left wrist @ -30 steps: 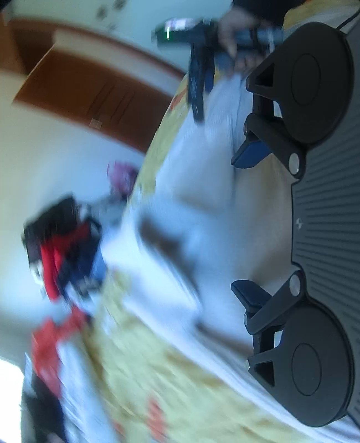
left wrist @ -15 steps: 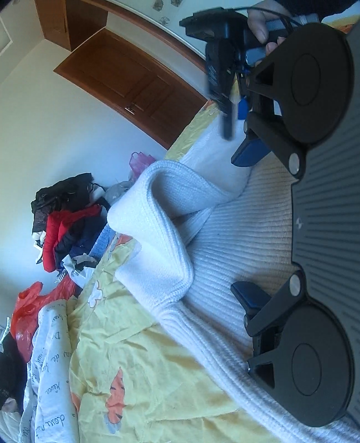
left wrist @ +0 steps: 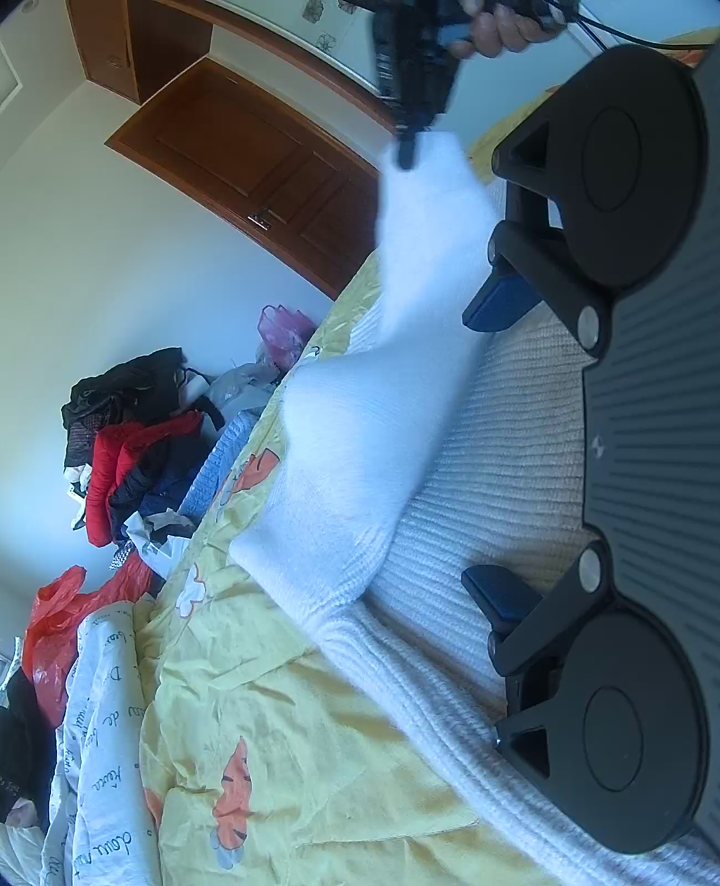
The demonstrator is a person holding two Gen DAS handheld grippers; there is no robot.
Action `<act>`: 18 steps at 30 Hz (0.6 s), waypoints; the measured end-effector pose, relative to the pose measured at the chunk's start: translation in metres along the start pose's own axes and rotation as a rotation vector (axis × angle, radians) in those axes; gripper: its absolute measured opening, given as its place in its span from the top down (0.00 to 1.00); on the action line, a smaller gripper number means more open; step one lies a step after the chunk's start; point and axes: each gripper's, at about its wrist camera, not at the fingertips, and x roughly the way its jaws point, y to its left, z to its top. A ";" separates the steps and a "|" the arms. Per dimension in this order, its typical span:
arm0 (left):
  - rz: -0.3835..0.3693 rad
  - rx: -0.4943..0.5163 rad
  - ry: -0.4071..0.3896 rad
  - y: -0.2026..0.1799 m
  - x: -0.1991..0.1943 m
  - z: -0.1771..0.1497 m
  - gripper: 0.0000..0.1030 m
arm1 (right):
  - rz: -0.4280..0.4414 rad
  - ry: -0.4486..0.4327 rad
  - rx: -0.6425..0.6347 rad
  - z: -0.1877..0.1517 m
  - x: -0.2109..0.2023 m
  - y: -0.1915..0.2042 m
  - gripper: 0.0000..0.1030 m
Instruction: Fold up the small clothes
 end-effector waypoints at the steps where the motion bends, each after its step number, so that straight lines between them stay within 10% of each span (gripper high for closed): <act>1: 0.000 0.000 0.000 0.000 0.000 0.000 0.11 | -0.028 0.009 0.023 -0.001 0.000 -0.014 0.92; 11: 0.010 0.013 0.005 -0.001 0.001 0.001 0.11 | -0.135 0.017 0.110 -0.068 0.018 -0.060 0.93; 18: 0.023 0.026 0.007 -0.003 0.001 0.001 0.11 | -0.247 -0.120 0.010 -0.074 -0.001 -0.035 0.61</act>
